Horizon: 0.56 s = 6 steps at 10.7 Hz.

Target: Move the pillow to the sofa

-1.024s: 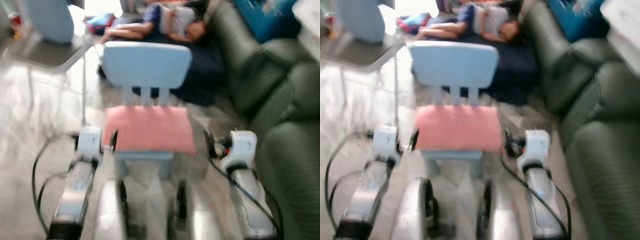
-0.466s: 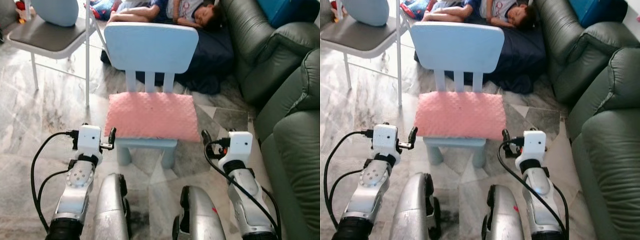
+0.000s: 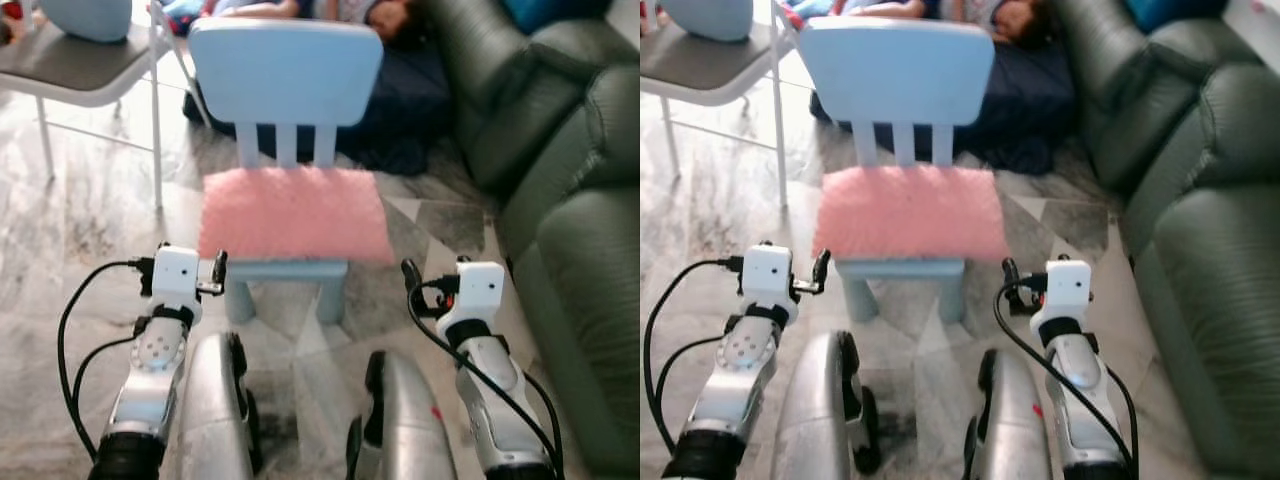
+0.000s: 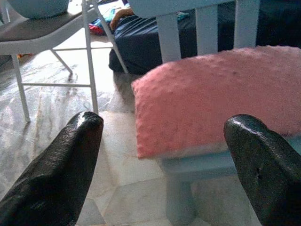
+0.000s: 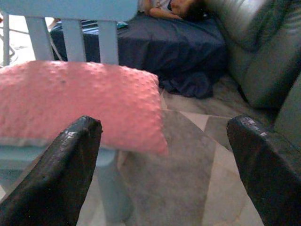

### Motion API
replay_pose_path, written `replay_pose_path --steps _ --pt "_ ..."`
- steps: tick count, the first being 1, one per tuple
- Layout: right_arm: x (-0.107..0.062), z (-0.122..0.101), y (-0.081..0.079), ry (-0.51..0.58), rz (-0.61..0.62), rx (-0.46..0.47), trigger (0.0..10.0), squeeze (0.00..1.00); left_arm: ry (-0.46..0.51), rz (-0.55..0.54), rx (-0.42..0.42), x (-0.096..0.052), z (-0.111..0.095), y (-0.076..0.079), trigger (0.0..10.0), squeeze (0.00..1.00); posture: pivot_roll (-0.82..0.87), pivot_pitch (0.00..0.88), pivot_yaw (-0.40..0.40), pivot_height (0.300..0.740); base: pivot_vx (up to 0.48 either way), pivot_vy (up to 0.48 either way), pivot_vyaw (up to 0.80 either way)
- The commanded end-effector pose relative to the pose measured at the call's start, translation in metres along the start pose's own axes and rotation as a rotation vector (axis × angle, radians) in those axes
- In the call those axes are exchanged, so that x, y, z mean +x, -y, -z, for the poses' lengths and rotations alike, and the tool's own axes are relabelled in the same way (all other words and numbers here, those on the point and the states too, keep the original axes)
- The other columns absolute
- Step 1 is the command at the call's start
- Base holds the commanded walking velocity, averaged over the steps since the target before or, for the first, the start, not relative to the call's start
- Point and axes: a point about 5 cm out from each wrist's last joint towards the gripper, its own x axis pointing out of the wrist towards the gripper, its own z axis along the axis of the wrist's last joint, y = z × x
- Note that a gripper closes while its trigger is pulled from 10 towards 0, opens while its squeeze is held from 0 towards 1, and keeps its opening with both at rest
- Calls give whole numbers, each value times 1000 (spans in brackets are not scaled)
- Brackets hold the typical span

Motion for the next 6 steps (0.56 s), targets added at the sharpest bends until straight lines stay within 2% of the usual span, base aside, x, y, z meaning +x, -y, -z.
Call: replay_pose_path --steps 1,6 --pt "-2 1 0 -7 0 1 10000 0 -22 -2 5 -2 6 0 10000 0 -39 203 -47 518 0 0 0" --pt "0 2 1 -13 -9 -7 10000 0 -19 -35 18 1 4 -4 10000 0 -32 198 -54 513 0 0 0"
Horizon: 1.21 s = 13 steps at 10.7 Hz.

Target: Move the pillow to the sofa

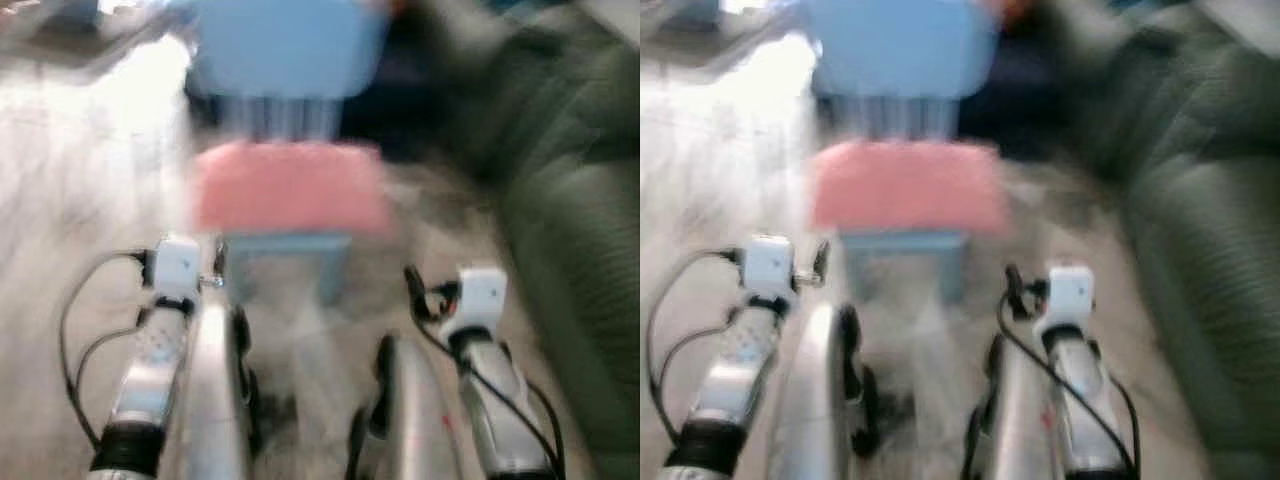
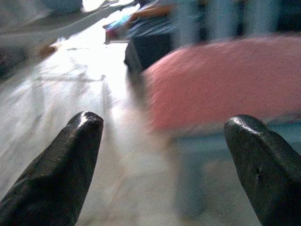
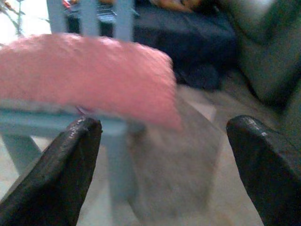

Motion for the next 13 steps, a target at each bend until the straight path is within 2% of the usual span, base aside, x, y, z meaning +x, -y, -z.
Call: replay_pose_path --steps 1,3,4,9,10,11,13 --pt "-7 8 2 -32 3 -1 10000 0 -35 15 6 -3 8 4 10000 0 -33 198 -54 513 0 0 0" --pt "-6 7 0 -29 -8 -8 10000 0 -30 19 4 -2 7 5 10000 0 -33 198 -54 513 122 0 0" --pt "-7 7 0 -28 -17 -15 10000 0 -27 21 4 -1 6 5 10000 0 -35 200 -53 513 251 0 738" --pt "-5 6 -1 -29 -34 -23 10000 0 -27 21 -3 0 7 8 10000 0 -39 203 -59 513 308 0 0" --pt "-5 6 -3 -25 -54 -32 10000 0 -38 7 -2 0 8 7 10000 0 -42 203 -60 513 0 0 0" --pt "-5 5 -5 -23 -74 -65 10000 0 -37 8 -2 0 8 7 10000 0 -42 202 -61 513 0 0 694" --pt "-5 5 -6 -21 -76 -48 10000 0 -31 9 -2 1 8 8 10000 0 -40 200 -61 513 0 0 675"
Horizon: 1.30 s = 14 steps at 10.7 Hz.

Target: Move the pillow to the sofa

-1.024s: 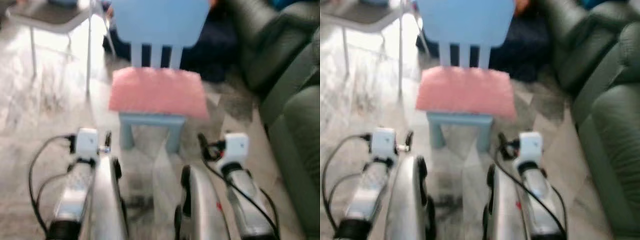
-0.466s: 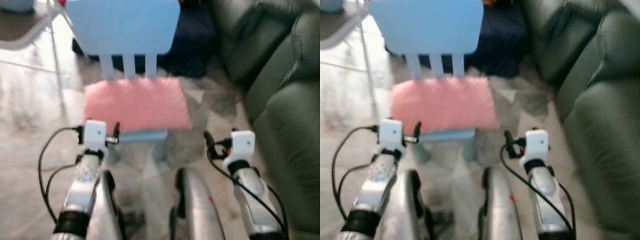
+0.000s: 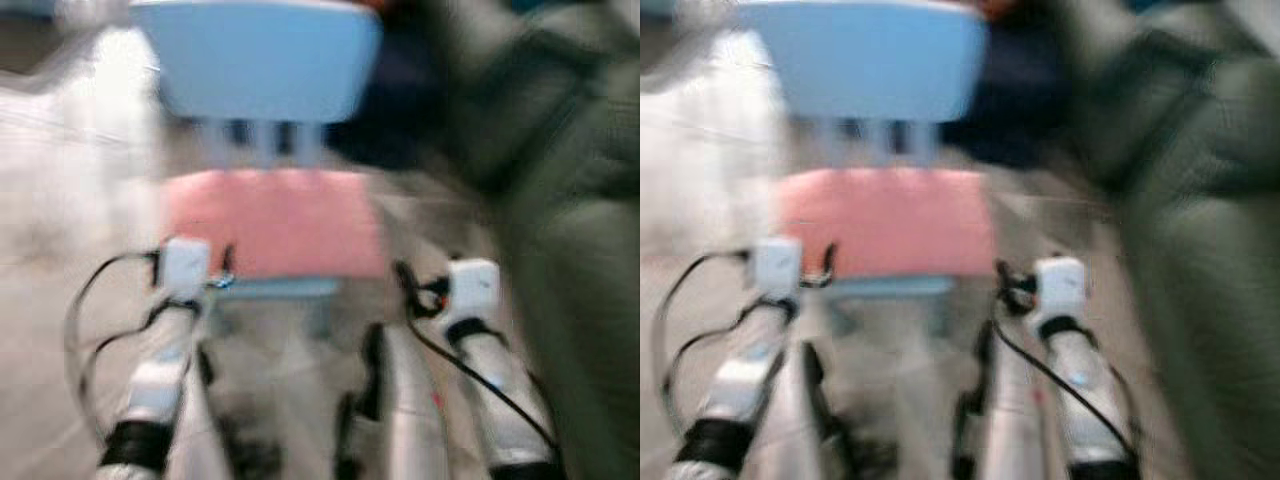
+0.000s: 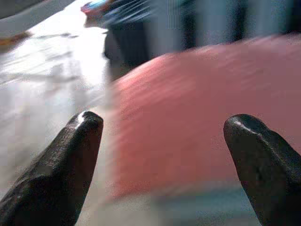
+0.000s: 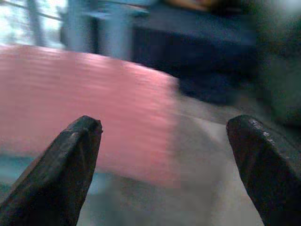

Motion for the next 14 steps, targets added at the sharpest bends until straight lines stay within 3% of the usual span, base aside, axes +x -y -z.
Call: replay_pose_path --steps 1,3,9,12,14 --pt "-4 5 4 -19 6 2 10000 0 1 6 -6 -1 1 2 10000 0 -40 200 -61 513 0 0 650" --pt "-3 4 2 -17 -5 2 10000 0 -5 5 -1 -1 1 2 10000 0 -38 204 -62 513 341 0 578" --pt "-1 -2 8 -16 30 31 10000 0 -11 85 -16 1 1 10 10000 0 -35 257 -73 508 0 0 0" --pt "3 -11 14 -9 45 53 10000 0 -1 111 16 6 -4 -1 10000 0 -33 335 -80 454 0 0 0" --pt "13 -16 17 -35 35 75 10000 0 39 95 70 20 -20 -14 10000 0 -38 407 -80 454 0 0 0"
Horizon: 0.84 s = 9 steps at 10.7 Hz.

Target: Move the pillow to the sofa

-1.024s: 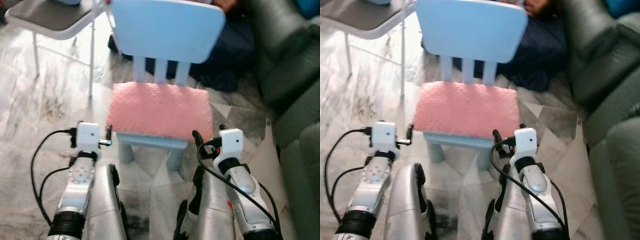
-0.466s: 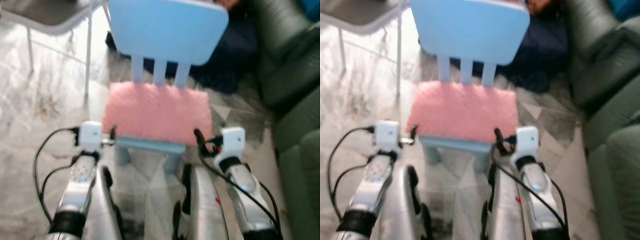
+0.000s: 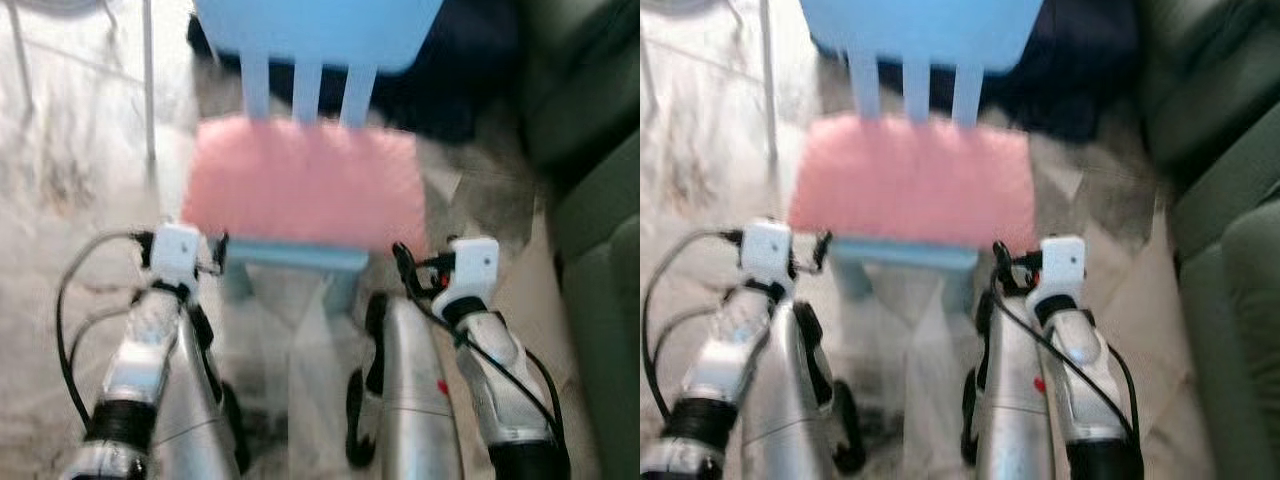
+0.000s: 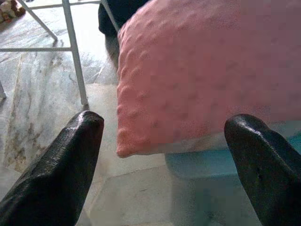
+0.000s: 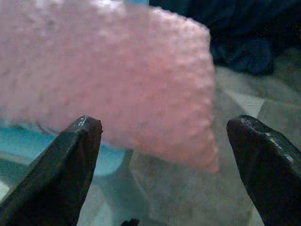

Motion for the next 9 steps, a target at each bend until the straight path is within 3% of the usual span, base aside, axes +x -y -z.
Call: replay_pose_path --steps 1,3,4,5,7,9 --pt "-2 4 8 -38 14 10 10000 0 -19 -12 53 -1 4 -5 10000 0 -40 428 -80 454 0 0 0" --pt "10 -1 13 -45 7 -1 10000 0 24 -49 68 13 -11 -18 10000 0 -40 470 -83 454 0 0 0" --pt "17 -6 14 -33 -11 12 10000 1000 31 -49 21 22 -18 -21 10000 0 -41 488 -84 454 0 0 0" --pt "32 -15 15 -20 -18 -6 10000 1000 81 -53 -61 39 -39 -22 10000 0 -40 509 -85 454 0 0 0" --pt "52 -26 11 7 -46 -6 10000 0 111 -99 -144 52 -54 -21 10000 0 -32 525 -88 454 0 0 0" --pt "78 -42 2 21 -93 39 10000 0 150 -96 -167 65 -70 -16 10000 0 -22 541 -91 454 0 0 0"
